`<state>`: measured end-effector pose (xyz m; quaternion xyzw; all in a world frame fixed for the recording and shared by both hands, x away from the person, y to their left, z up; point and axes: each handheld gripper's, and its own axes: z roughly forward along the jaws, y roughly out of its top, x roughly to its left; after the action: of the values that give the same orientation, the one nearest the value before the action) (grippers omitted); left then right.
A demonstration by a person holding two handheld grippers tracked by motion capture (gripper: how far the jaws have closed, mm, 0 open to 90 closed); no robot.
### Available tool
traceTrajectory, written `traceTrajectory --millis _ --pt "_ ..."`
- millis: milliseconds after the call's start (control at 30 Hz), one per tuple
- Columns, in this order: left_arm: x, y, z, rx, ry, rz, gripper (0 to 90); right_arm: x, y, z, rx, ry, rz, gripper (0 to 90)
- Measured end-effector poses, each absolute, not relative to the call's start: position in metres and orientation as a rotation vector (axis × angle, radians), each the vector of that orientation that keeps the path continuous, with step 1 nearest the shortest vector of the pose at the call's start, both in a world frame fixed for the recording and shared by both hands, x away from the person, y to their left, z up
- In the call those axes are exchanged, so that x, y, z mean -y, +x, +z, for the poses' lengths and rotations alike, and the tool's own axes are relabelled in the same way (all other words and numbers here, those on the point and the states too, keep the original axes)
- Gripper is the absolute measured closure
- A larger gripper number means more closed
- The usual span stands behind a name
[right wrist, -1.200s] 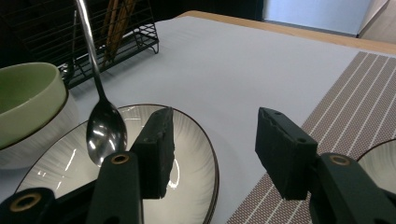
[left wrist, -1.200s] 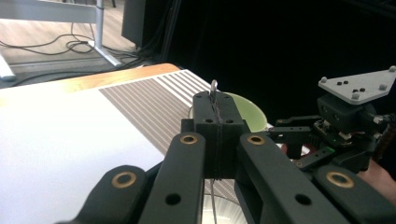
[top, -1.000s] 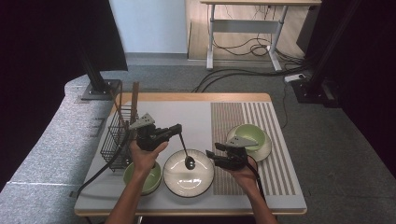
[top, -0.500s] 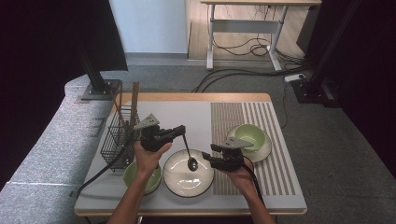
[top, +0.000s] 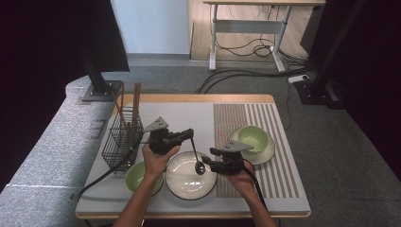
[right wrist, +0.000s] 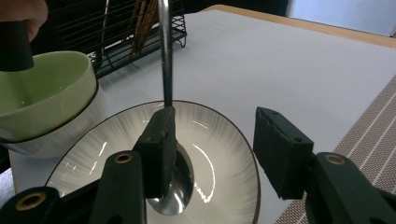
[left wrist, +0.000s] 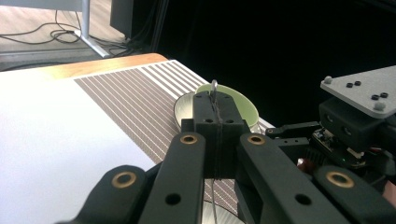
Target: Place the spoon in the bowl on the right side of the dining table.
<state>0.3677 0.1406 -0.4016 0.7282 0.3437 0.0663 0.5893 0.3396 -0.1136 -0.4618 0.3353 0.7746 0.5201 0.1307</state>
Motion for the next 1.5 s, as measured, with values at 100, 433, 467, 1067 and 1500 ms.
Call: traceTrajectory --millis 100,433,467,1067,1500 --pt "-0.139 0.366 -0.402 -0.798 1.692 0.155 90.0 0.111 0.339 -0.463 -2.267 0.959 1.513 51.6" --pt "-0.134 0.365 -0.403 -0.787 1.693 0.143 90.0 0.103 0.338 -0.467 -2.315 0.913 1.509 61.3" --pt "-0.133 0.364 -0.403 -0.782 1.696 0.142 90.0 0.102 0.338 -0.467 -2.314 0.909 1.508 62.5" --pt "-0.130 0.363 -0.402 -0.757 1.739 0.166 80.4 0.104 0.342 -0.473 -2.325 0.900 1.441 86.4" --pt "-0.147 0.358 -0.397 -0.780 1.750 0.220 68.7 0.118 0.346 -0.472 -2.268 0.967 1.441 86.7"
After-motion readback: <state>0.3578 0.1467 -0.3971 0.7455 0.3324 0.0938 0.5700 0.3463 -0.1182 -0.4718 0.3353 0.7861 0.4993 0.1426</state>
